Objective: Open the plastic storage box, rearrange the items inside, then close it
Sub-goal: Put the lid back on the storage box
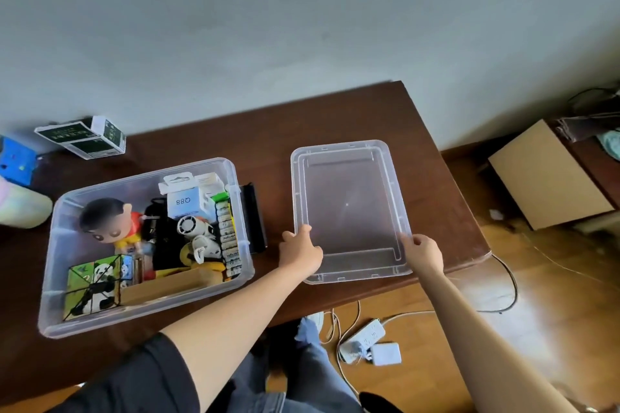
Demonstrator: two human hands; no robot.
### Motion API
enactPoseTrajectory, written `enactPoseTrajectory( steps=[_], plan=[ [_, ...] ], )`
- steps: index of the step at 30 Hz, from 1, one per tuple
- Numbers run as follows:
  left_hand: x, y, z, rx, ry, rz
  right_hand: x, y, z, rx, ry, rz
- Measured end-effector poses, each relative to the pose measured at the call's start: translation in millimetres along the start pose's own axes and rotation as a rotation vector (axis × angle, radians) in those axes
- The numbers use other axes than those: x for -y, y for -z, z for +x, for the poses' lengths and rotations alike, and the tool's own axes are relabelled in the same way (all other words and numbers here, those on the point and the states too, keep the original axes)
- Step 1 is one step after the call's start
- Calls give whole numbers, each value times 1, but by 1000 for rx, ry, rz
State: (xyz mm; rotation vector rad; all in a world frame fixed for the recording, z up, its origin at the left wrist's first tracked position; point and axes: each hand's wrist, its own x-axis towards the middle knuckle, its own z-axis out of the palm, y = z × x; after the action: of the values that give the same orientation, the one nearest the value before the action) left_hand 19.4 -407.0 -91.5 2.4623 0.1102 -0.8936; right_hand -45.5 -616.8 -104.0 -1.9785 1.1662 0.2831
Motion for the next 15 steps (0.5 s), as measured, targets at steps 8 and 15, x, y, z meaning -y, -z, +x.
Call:
enactPoseTrajectory(
  steps=[8, 15],
  plan=[
    [1, 30, -20, -60, -306, -220, 70, 46, -36, 156, 195, 469],
    [-6, 68, -45, -44, -649, -34, 161, 65, -72, 192, 276, 648]
  ],
)
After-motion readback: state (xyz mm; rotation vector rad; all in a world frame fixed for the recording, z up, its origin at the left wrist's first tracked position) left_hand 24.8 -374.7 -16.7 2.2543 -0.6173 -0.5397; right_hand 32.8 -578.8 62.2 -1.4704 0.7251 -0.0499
